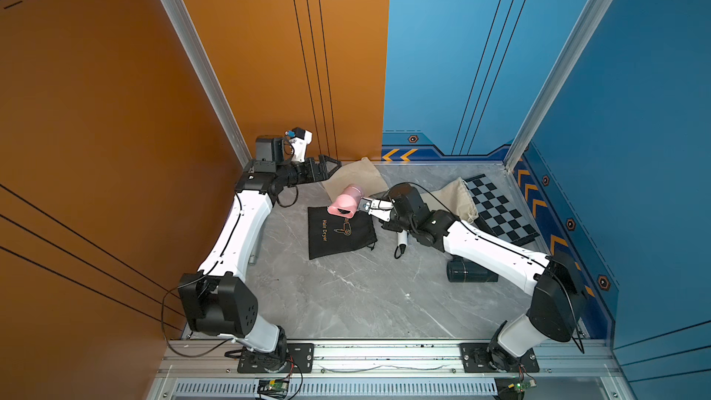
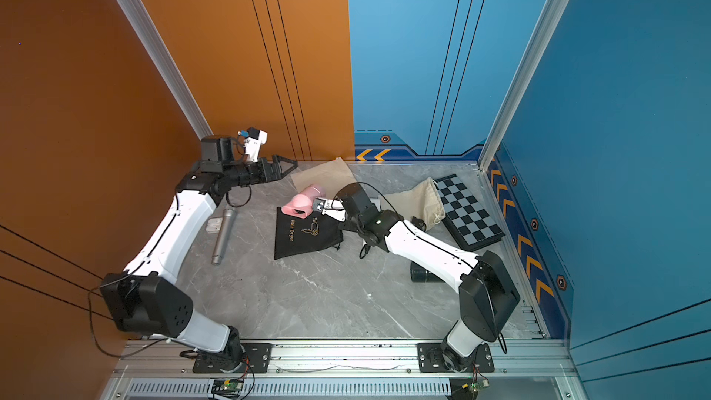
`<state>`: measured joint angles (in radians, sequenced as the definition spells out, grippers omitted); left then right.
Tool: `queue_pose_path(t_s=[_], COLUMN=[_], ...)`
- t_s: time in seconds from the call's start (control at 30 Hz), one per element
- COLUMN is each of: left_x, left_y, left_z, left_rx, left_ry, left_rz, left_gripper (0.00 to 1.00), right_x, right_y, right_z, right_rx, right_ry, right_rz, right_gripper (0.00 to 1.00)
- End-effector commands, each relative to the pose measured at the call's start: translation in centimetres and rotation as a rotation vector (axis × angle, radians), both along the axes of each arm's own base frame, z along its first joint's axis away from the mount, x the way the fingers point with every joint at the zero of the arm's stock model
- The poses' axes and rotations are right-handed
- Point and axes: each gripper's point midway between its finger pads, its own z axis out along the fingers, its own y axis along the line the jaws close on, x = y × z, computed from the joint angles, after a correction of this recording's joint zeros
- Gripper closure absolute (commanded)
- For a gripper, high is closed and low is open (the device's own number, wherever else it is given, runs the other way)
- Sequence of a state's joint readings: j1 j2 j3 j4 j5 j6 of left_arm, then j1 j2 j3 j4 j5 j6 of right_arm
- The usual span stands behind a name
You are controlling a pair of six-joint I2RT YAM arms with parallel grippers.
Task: Pack away hair dryers
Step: Adjust the hair dryer.
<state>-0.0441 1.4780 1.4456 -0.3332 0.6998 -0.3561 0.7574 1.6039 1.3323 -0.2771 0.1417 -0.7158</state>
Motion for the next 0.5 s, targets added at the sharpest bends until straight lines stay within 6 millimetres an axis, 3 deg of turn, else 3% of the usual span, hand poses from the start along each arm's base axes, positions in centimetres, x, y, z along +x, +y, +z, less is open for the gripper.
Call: queue_pose_path(t_s=[0.0, 0.3, 0.47], left_x=[-0.7, -6.1, -6.9], left_y=[-0.1, -3.7, -5.5], left_z=[3.8, 2.1, 2.0], left_rx=[-0.080, 0.098, 0.161], left_ry=[-0.231, -0.454, -0.518], left_rz=[-0.016, -0.196, -0.203], left_gripper=[0.03, 0.01, 0.00], right_x=[-2.3, -2.9, -1.9], right_y=[0.0, 0.3, 0.4], right_z=[1.8, 4.9, 6.1], right_rx=[0.220, 0.514, 0.639], right_ry=[0.267, 0.629, 0.768], right_rz=[0.009, 0.084, 0.054], right_gripper=[0.83, 0.81, 0.80])
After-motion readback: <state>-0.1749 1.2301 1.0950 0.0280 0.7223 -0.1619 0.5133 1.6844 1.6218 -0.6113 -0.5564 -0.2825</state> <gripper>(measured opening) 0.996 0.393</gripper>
